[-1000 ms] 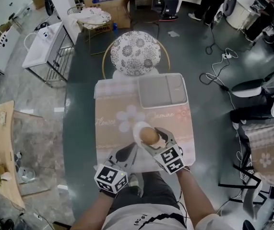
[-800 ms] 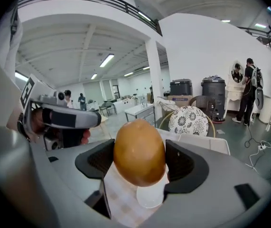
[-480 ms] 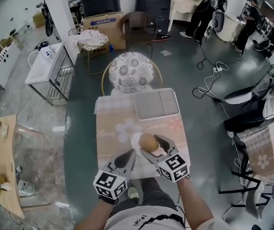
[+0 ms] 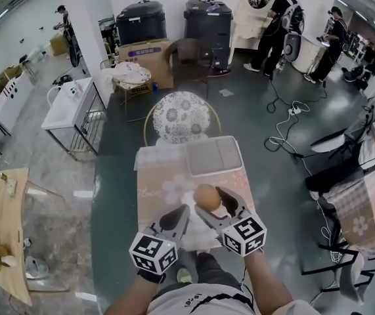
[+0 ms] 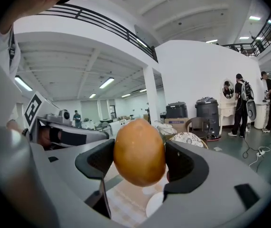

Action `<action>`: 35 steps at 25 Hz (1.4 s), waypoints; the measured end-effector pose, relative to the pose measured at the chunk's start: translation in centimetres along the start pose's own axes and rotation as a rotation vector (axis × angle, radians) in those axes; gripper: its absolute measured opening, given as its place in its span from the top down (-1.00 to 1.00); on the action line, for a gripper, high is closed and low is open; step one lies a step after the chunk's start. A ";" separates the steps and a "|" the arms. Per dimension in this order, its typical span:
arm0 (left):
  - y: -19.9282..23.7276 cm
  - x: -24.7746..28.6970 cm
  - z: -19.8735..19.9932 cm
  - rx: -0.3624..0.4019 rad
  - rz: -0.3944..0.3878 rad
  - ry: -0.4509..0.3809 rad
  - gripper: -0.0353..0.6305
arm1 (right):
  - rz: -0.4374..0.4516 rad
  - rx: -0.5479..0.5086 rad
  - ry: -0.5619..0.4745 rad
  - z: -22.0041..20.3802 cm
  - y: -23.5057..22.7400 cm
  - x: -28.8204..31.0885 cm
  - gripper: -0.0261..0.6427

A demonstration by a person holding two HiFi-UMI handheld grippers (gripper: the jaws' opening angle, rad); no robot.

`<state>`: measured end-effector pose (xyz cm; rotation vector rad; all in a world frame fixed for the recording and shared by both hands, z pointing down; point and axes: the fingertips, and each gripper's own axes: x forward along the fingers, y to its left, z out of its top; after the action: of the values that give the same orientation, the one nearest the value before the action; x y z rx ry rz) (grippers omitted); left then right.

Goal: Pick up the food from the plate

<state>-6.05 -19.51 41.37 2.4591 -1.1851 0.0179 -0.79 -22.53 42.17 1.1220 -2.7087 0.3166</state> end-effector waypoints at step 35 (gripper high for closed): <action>-4.3 -5.2 3.0 0.081 -0.032 -0.084 0.88 | -0.029 -0.017 -0.133 3.3 6.2 -5.7 -0.03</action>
<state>-6.64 -14.32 36.14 2.5718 -1.2009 -0.0478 -1.54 -15.30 36.75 1.2185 -2.8004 0.2219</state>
